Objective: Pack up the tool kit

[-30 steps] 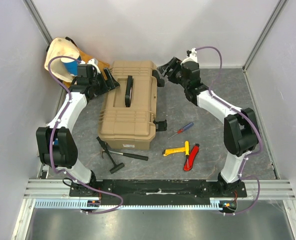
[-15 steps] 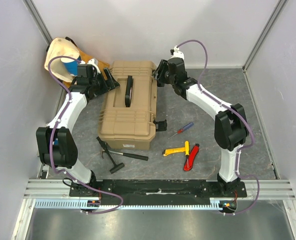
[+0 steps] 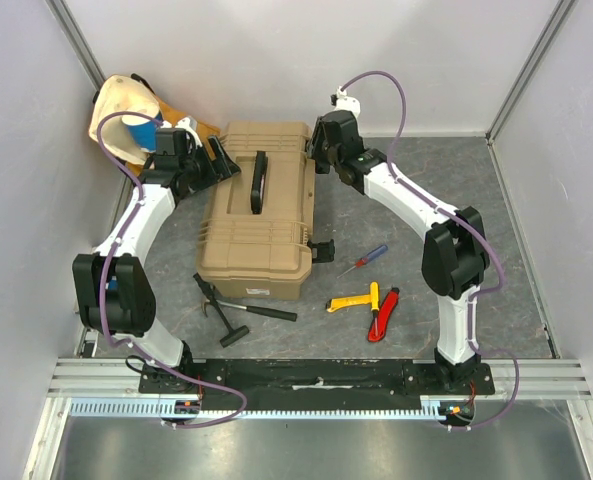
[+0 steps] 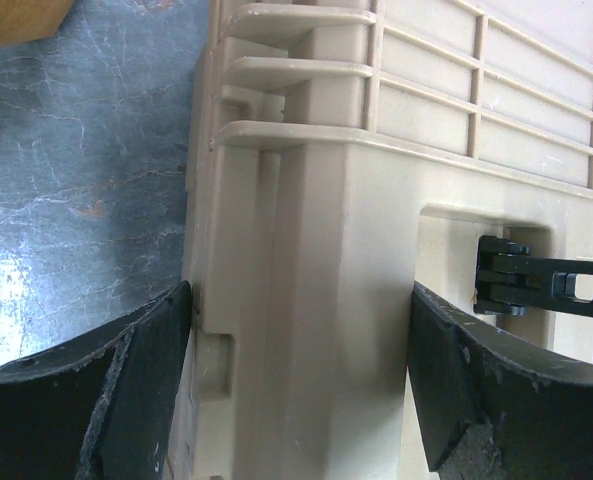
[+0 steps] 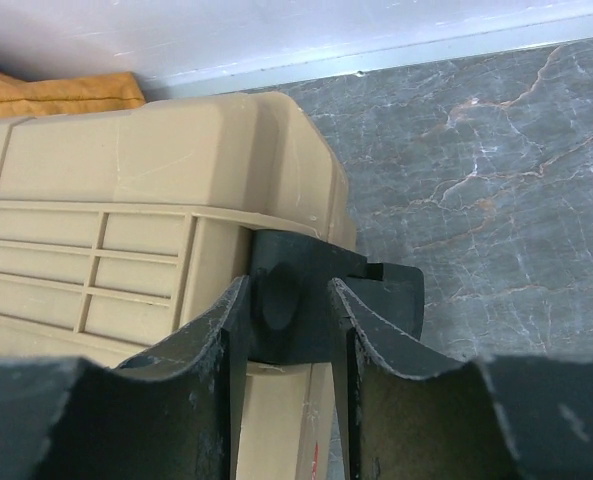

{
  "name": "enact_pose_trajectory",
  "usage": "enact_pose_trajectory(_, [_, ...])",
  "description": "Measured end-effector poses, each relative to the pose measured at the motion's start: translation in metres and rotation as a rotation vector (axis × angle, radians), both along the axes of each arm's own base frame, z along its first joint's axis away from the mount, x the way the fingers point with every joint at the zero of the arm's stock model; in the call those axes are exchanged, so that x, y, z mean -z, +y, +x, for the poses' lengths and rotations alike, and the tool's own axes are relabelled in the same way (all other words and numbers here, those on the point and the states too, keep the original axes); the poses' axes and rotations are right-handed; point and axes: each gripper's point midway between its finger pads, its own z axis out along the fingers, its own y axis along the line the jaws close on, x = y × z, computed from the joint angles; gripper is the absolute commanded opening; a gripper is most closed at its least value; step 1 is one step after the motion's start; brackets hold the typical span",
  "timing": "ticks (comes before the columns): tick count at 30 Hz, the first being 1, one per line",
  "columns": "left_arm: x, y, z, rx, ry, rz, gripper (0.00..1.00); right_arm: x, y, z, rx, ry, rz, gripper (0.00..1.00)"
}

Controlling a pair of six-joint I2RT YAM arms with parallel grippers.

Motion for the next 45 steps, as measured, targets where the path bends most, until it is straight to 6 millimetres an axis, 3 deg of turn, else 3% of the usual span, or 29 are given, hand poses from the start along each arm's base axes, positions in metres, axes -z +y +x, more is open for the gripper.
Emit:
enact_pose_trajectory(9, [0.0, -0.002, 0.004, 0.003, -0.014, 0.0, 0.65, 0.0, -0.006, -0.002, 0.028, 0.021, 0.034, 0.4])
enact_pose_trajectory(11, [0.0, -0.004, 0.005, 0.006, -0.018, 0.0, 0.64, 0.0, -0.009, -0.001, 0.03, 0.032, 0.059, 0.48])
enact_pose_trajectory(14, [0.0, -0.005, 0.007, 0.01, -0.025, -0.001, 0.65, 0.003, -0.019, -0.003, 0.031, 0.051, 0.128, 0.71])
enact_pose_trajectory(17, [0.0, -0.006, 0.008, 0.011, -0.028, -0.001, 0.65, 0.011, -0.045, -0.003, 0.071, 0.088, 0.19, 0.89])
enact_pose_trajectory(19, [0.0, -0.007, 0.008, 0.012, -0.027, -0.001, 0.65, 0.023, -0.078, 0.001, 0.134, 0.123, 0.23, 0.97])
enact_pose_trajectory(22, [0.0, -0.007, 0.008, 0.012, -0.027, -0.001, 0.65, 0.05, -0.115, 0.005, 0.203, 0.176, 0.305, 0.98])
enact_pose_trajectory(24, [0.0, -0.006, 0.008, 0.012, -0.027, -0.002, 0.65, 0.069, -0.125, 0.002, 0.21, 0.218, 0.387, 0.98])
enact_pose_trajectory(26, [0.0, -0.007, 0.008, 0.013, -0.027, -0.002, 0.65, 0.082, -0.121, -0.001, 0.184, 0.252, 0.484, 0.98])
enact_pose_trajectory(31, [0.0, -0.007, 0.008, 0.013, -0.027, -0.002, 0.65, 0.086, -0.081, -0.002, 0.044, 0.272, 0.749, 0.98])
enact_pose_trajectory(35, [0.0, -0.006, 0.008, 0.012, -0.027, -0.002, 0.65, 0.069, -0.056, 0.0, -0.056, 0.253, 0.952, 0.98])
enact_pose_trajectory(39, [0.0, -0.007, 0.008, 0.013, -0.028, -0.002, 0.65, 0.05, -0.045, 0.002, -0.131, 0.238, 1.134, 0.98])
enact_pose_trajectory(45, [0.0, -0.007, 0.008, 0.013, -0.028, -0.002, 0.65, 0.035, -0.038, -0.002, -0.192, 0.249, 1.208, 0.98])
